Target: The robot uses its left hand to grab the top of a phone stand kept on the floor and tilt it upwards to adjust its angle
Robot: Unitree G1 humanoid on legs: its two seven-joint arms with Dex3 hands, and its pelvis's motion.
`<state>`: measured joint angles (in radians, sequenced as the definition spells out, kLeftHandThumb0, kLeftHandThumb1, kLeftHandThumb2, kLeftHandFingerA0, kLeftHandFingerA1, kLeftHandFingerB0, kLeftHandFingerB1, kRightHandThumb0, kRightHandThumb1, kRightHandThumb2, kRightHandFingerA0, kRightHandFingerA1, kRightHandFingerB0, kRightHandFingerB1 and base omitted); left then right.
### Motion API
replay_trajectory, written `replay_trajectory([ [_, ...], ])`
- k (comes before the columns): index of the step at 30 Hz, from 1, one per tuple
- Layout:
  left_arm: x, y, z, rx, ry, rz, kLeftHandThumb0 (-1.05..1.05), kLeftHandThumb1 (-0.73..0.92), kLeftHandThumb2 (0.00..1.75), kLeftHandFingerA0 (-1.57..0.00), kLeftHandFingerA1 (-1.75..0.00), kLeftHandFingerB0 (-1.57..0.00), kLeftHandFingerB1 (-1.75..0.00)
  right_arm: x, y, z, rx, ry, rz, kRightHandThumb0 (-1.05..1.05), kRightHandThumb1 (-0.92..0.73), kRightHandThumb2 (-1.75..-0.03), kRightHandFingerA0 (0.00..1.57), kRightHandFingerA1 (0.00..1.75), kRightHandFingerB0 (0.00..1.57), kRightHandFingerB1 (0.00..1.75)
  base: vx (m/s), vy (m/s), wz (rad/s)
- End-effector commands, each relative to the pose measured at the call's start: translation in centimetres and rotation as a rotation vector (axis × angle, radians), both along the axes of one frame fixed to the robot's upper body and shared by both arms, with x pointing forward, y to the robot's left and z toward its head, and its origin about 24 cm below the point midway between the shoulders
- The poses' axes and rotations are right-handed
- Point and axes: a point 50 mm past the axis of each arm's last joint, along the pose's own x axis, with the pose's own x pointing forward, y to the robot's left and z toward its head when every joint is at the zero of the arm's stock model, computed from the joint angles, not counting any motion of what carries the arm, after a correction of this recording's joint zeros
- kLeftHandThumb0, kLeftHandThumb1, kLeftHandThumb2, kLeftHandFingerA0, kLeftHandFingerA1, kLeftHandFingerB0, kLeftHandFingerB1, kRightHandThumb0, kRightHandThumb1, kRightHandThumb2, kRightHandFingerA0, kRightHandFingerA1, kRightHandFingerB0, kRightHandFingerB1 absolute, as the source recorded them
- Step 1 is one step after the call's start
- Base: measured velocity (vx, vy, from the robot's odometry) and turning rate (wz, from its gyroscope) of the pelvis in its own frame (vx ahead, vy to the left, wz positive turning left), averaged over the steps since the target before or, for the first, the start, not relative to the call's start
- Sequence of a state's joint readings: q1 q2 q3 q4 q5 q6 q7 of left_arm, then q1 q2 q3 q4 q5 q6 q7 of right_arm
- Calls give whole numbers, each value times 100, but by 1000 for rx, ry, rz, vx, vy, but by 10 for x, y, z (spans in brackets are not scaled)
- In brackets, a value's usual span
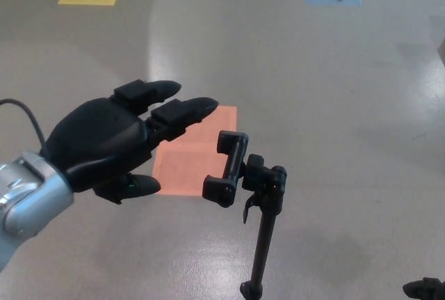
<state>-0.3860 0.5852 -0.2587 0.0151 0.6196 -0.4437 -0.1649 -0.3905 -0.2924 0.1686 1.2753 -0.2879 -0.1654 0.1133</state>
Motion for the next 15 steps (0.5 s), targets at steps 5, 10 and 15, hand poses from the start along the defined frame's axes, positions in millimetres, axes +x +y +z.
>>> replay_trajectory([
  [5,-1,-14,4,51,2,-26,-24,46,70,-4,-25,0,-19,1,-9,4,-16,15,-3,-61,-75,-63,20,35,23,30,0,0,0],
  [10,-2,-18,2,52,-8,-50,-22,46,68,-4,-26,-3,-17,3,-8,5,-18,23,1,-61,-75,-63,21,35,23,30,0,0,0],
  [15,-3,-19,-3,64,16,-47,-23,55,56,-4,-26,0,-22,3,-6,4,-18,29,9,-61,-74,-62,22,35,24,31,0,0,0],
])
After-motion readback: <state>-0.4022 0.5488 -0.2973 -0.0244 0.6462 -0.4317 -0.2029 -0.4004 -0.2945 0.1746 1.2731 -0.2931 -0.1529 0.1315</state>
